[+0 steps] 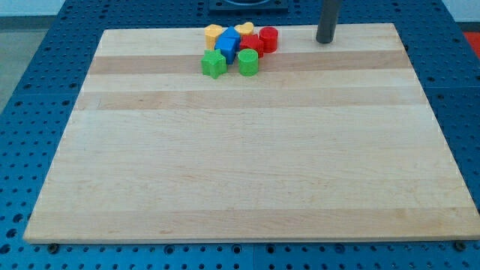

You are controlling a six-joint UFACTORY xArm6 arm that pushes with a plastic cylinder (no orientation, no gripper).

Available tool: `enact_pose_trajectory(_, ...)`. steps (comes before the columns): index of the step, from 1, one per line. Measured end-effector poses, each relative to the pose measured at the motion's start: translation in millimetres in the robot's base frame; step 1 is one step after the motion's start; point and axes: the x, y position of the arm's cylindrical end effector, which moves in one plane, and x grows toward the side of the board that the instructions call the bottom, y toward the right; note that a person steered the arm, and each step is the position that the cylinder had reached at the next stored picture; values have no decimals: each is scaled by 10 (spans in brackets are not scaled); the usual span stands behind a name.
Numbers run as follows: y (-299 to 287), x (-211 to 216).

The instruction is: Push the group of blocks down a bit

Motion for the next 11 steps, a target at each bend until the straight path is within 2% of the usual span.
enact_pose_trajectory(1, -301, -254)
enact_pose_trajectory(4, -1821, -257)
enact_pose_trajectory(5, -1979, -259)
enact_pose_trajectory(11, -1525, -231)
